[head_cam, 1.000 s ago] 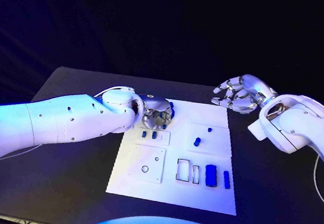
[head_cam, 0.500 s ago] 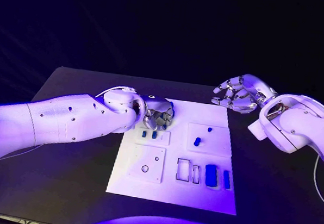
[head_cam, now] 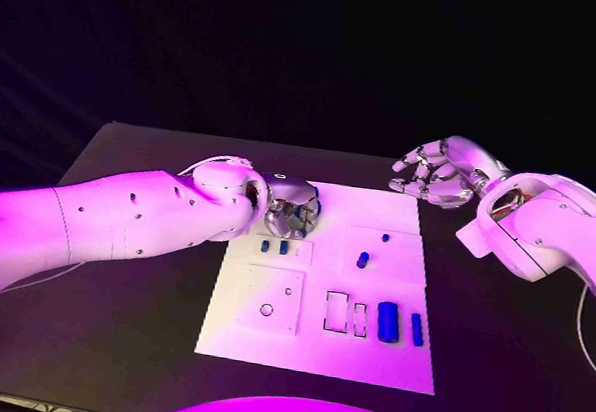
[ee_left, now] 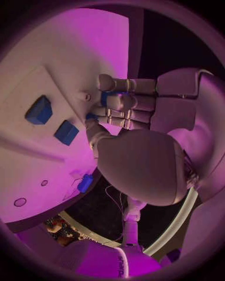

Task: Assemble the parts on the task board

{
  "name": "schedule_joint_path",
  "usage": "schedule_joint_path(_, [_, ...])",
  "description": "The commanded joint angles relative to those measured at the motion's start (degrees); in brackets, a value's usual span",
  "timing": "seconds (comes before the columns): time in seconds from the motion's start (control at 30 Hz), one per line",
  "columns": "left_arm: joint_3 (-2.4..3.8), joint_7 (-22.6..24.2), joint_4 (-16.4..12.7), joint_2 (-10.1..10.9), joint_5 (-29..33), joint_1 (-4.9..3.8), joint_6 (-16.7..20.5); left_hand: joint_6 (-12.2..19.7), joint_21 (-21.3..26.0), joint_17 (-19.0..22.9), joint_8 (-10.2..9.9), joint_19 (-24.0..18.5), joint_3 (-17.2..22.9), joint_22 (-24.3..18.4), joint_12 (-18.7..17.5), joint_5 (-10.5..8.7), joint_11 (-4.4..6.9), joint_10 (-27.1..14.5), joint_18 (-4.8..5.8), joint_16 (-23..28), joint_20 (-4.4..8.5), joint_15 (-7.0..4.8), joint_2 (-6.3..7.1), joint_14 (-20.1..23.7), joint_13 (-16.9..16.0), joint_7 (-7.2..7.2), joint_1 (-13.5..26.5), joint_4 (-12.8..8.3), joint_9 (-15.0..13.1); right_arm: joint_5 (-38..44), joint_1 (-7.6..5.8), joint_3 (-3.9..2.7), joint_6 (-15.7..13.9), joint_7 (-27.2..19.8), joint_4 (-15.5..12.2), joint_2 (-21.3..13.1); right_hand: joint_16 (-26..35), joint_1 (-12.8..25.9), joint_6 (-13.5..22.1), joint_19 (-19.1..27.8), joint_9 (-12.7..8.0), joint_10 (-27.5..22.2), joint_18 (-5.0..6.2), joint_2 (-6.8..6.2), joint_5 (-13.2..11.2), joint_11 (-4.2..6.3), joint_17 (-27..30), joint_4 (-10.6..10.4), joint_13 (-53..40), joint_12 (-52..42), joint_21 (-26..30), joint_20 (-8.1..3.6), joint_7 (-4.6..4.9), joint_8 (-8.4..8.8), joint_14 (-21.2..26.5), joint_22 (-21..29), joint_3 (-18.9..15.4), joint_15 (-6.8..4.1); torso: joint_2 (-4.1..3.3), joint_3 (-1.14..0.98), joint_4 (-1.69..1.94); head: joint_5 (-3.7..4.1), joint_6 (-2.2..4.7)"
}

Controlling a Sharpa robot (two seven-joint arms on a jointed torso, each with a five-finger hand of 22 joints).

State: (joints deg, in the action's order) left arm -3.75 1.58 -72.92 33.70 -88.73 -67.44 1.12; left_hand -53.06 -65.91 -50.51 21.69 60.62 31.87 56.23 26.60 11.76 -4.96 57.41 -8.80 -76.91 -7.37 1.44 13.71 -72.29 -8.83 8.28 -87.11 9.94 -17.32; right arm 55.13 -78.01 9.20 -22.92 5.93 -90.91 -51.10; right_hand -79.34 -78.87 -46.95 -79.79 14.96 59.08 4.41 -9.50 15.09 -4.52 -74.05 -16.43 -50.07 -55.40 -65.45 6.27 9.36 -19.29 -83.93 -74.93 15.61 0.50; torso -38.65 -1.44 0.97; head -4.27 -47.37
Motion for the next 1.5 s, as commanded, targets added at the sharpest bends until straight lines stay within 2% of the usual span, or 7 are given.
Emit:
schedule_joint_path(0.03, [-0.28, 0.7, 0.4, -0.2, -0.2, 0.32, -1.7, -0.5, -0.9, -0.8, -0.3, 0.7, 0.0, 0.8, -0.3, -0.33, -0.03, 0.7, 0.60, -0.2, 0.09, -0.18, -0.77, -0.3, 0.1, 0.05, 0.1, -0.7, 0.0, 0.2, 0.02, -0.01, 0.7, -0.4, -0.1, 0.0, 0.3, 0.2, -0.2, 0.0, -0.1, 0.4, 0.40, -0.17, 0.2, -0.03, 0.0, 0.0, -0.1, -0.4, -0.1, -0.05, 0.11, -0.18, -1.4, -5.4, 0.2, -0.32, 0.03, -0.02, 0.08, 0.10, -0.07])
schedule_joint_path(0.3, [-0.27, 2.8, 0.2, 0.3, 0.5, 0.50, 2.3, -1.0, -2.7, -1.9, -0.9, 2.5, 0.5, 2.9, -1.3, -0.30, 0.00, 1.6, 1.03, -1.0, 0.25, -0.35, -0.94, -1.6, 0.2, 0.19, 1.0, -1.8, 0.1, 0.2, 0.02, -0.01, 0.7, -0.5, -0.1, 0.1, 0.3, 0.2, -0.2, 0.0, -0.1, 0.4, 0.40, -0.17, 0.2, -0.03, 0.0, 0.0, -0.1, -0.4, -0.1, -0.05, 0.11, -0.18, -1.4, -5.4, 0.2, -0.32, 0.02, 0.01, 0.06, 0.15, 0.12])
schedule_joint_path(0.5, [0.13, 4.3, -0.9, 1.3, 2.2, 0.56, 4.9, -1.5, -4.2, -3.2, -1.3, 4.3, 1.2, 4.9, -2.6, -0.18, 0.07, 3.2, 1.44, -1.5, 0.26, -0.45, -1.07, -2.9, 0.3, 0.31, 1.4, -2.7, 0.1, 0.2, 0.02, -0.01, 0.5, -0.6, -0.2, -0.1, 0.3, 0.2, -0.2, 0.0, -0.1, 0.4, 0.40, -0.17, 0.2, -0.03, 0.0, 0.0, -0.1, -0.4, -0.1, -0.05, 0.11, -0.18, -1.4, -5.4, 0.2, -0.32, -0.04, 0.00, 0.12, 0.33, 0.49])
schedule_joint_path(0.7, [1.23, 4.9, -2.8, 3.0, 4.9, 0.56, 5.6, -1.9, -4.5, -3.2, -1.6, 4.5, 1.3, 5.1, -3.6, -0.37, 0.02, 4.0, 1.49, -1.6, 0.27, -0.41, -1.03, -3.4, 0.5, 0.39, 2.4, -2.9, 0.1, 0.2, 0.02, -0.01, 0.2, -0.7, -0.2, -0.1, 0.3, 0.3, -0.2, 0.0, -0.1, 0.5, 0.42, -0.14, 0.2, -0.01, -0.1, 0.0, 0.0, -0.4, 0.0, -0.08, 0.09, -0.24, -1.4, -5.4, 0.3, -0.35, 0.07, -0.03, 0.16, 0.28, 0.47])
schedule_joint_path(0.87, [2.37, 4.8, -4.5, 4.5, 6.3, 0.52, 5.8, -2.1, -4.6, -3.3, -1.7, 4.8, 1.3, 5.4, -3.9, -0.40, 0.04, 4.3, 1.54, -1.6, 0.27, -0.41, -1.04, -3.5, 0.5, 0.40, 2.7, -2.9, 0.1, 0.2, 0.02, -0.01, 0.1, -0.7, -0.1, -0.2, 0.3, 0.3, -0.2, 0.0, -0.1, 0.5, 0.42, -0.14, 0.2, -0.01, -0.1, 0.0, 0.0, -0.4, 0.0, -0.08, 0.09, -0.24, -1.4, -5.4, 0.3, -0.35, 0.11, -0.03, 0.20, 0.32, 0.48])
schedule_joint_path(1.0, [2.91, 4.7, -5.4, 5.6, 6.6, 0.49, 5.7, -2.1, -4.6, -3.3, -1.7, 4.8, 1.3, 5.4, -4.0, -0.42, 0.04, 4.3, 1.56, -1.6, 0.28, -0.42, -1.02, -3.5, 0.5, 0.39, 2.8, -2.9, 0.1, 0.2, 0.02, -0.01, 0.2, -0.7, -0.1, -0.2, 0.3, 0.3, -0.2, 0.0, -0.1, 0.5, 0.42, -0.14, 0.2, -0.01, -0.1, 0.0, 0.0, -0.4, 0.0, -0.08, 0.09, -0.24, -1.4, -5.4, 0.3, -0.35, 0.14, -0.02, 0.18, 0.23, 0.59])
schedule_joint_path(1.5, [3.27, 2.8, -4.9, 8.1, 5.7, 0.48, 2.0, -2.6, -4.6, -3.0, -1.7, 4.8, 1.2, 5.4, -4.5, -0.48, 0.18, 4.9, 1.56, -1.5, 0.30, -0.50, -0.93, -3.5, 0.4, 0.24, 3.2, -3.0, 0.0, 0.2, 0.02, -0.01, 0.3, -0.6, -0.2, -0.4, 0.3, 0.3, -0.2, -0.1, -0.1, 0.4, 0.40, -0.17, 0.2, 0.00, -0.1, 0.0, 0.1, -0.3, 0.0, -0.09, 0.08, -0.25, -1.4, -5.4, 0.3, -0.36, 0.04, 0.04, 0.18, 0.09, 0.50])
